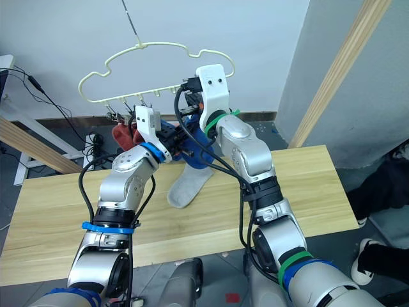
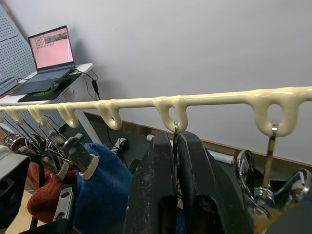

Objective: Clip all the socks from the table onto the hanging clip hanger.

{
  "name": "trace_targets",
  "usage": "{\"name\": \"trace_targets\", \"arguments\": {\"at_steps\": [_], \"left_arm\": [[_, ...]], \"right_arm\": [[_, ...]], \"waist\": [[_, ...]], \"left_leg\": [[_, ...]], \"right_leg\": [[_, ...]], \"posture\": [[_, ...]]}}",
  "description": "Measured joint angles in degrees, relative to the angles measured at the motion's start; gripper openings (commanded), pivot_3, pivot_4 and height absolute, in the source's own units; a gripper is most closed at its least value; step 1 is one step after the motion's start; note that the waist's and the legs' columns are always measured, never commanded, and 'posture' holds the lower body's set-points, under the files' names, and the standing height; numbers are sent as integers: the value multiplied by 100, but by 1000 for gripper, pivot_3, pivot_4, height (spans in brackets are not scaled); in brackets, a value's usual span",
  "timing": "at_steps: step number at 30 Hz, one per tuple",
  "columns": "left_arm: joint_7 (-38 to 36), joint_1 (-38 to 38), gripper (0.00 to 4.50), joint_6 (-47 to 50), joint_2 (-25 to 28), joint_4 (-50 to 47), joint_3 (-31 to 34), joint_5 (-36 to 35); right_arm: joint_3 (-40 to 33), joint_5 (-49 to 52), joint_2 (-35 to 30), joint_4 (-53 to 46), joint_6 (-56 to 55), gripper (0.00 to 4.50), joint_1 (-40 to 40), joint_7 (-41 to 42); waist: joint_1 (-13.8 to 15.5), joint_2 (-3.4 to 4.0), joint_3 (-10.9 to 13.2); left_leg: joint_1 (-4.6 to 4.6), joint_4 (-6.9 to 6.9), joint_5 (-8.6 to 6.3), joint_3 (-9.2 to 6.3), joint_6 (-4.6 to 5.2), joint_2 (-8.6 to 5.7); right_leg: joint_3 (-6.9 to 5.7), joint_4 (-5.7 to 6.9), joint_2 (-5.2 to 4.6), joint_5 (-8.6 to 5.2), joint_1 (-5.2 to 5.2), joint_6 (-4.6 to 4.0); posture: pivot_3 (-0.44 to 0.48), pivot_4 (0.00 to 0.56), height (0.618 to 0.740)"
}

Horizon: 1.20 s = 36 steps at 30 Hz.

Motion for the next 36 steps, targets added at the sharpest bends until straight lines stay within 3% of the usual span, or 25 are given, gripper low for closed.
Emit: {"name": "trace_targets", "arguments": {"at_steps": [3, 8, 9, 15, 21, 28, 32, 36], "left_arm": [[-2, -2, 0, -1, -36, 0, 25, 0], [3, -47, 0, -78, -79, 1, 71, 0], [5, -73, 260, -94, -82, 1, 76, 0], [-7, -87, 1973, -155, -79, 35, 59, 37], [-178, 436, 1973, -200, 206, -217, -12, 178], [-757, 1361, 1973, 83, 1057, -1389, -117, 194], [-1320, 1949, 1973, 616, 1788, -2259, 73, -281], [-1560, 2030, 1973, 1161, 2290, -2896, 495, -854]], "right_arm": [[-11, 39, 2, -45, 56, 850, 11, -5], [-58, 187, -5, -88, 203, 2726, 126, -52], [-59, 205, -6, -88, 226, 3151, 138, -59], [-30, 265, -23, -403, 401, 3164, 214, -76], [413, 227, -410, -1339, 781, 3164, 724, 227], [747, 219, -986, -2432, 1117, 3164, 1227, 530], [783, 184, -1322, -2864, 1172, 3164, 1516, 581], [740, 64, -1406, -2910, 1075, 3164, 1601, 451]], "waist": [[0, 0, 0], [1, 0, 0], [1, 0, 0], [2, 0, 0], [-15, 1, 0], [-38, 1, 1], [-49, 4, 3], [-41, 6, 4]], "left_leg": [[0, 0, 0, 0, 0, 0], [-1, -1, 0, 0, 0, 0], [-1, 0, 0, 0, 0, 0], [-1, -1, 0, 0, 0, 0], [-1, -3, 0, 0, 0, 0], [1, -4, 0, -1, -1, 2], [0, -4, 0, -3, -1, 2], [1, -4, 0, -2, -1, 3]], "right_leg": [[0, -1, 0, 0, 0, 0], [1, -1, 0, 0, 0, 0], [1, -1, 0, 0, 0, 0], [0, -2, 0, 0, 0, 0], [2, -4, 0, 0, -2, 0], [4, -2, 1, -1, -2, 2], [1, -4, 1, -17, -3, 25], [3, -4, 2, -22, -3, 29]], "posture": [[-86, 342, 740], [-85, 343, 740], [-85, 343, 740], [-86, 344, 740], [-89, 339, 740], [-74, 341, 740], [-52, 345, 740], [-33, 333, 740]]}}
